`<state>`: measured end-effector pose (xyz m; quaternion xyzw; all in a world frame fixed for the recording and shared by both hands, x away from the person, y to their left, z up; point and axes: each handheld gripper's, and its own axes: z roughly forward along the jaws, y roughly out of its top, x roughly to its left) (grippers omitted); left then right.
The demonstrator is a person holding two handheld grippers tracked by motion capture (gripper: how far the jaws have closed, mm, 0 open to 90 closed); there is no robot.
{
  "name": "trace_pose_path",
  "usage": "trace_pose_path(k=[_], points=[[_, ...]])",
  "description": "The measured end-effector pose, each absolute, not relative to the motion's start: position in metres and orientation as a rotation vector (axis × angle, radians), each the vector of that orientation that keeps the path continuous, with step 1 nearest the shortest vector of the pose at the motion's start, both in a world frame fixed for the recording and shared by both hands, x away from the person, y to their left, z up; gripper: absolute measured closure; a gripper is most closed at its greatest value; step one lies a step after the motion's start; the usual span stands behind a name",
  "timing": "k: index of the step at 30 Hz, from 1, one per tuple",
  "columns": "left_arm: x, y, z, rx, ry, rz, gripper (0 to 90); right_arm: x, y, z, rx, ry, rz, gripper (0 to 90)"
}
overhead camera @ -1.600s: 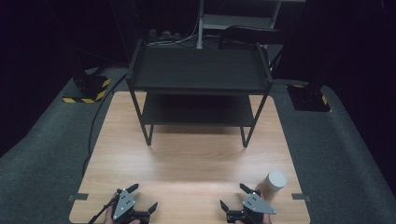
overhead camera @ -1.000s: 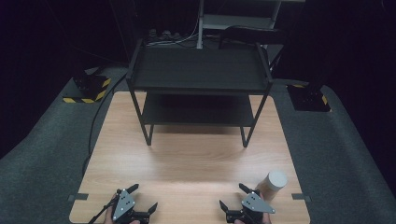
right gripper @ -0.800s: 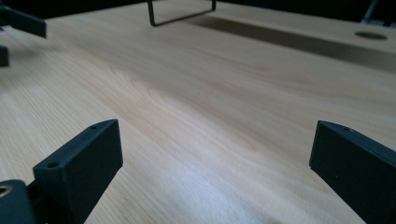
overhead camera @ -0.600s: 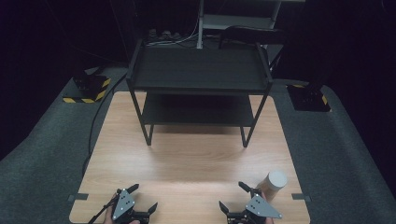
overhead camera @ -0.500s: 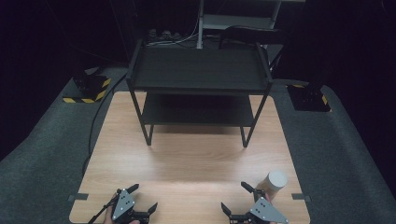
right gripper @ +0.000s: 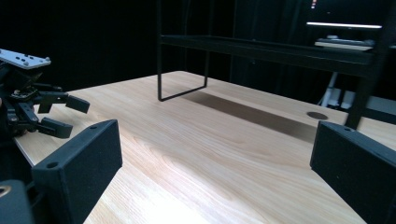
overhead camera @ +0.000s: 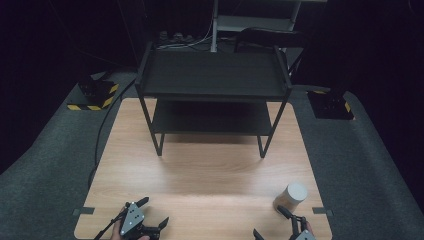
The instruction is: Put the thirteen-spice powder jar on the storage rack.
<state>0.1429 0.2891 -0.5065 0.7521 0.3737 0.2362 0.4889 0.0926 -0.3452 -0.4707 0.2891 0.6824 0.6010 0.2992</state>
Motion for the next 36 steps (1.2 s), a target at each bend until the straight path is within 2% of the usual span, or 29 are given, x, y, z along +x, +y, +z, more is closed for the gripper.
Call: trace_pose_path(k=[14,27,31,36], points=[[0.144,0.288,-0.506,1.835,0.906,0.578,0.8,0.072,-0.375,-0.476,0.921,1.745,1.482,0.6],[0.142,0.288,-0.506,1.829,0.911,0.579,0.8,0.095,-0.375,-0.475,1.055,1.662,1.385,0.7],[0.142,0.288,-0.507,1.827,0.911,0.581,0.8,0.113,-0.372,-0.473,1.066,1.666,1.351,2.7],[0.141,0.288,-0.507,1.824,0.912,0.583,0.8,0.131,-0.369,-0.474,1.094,1.681,1.332,15.0]])
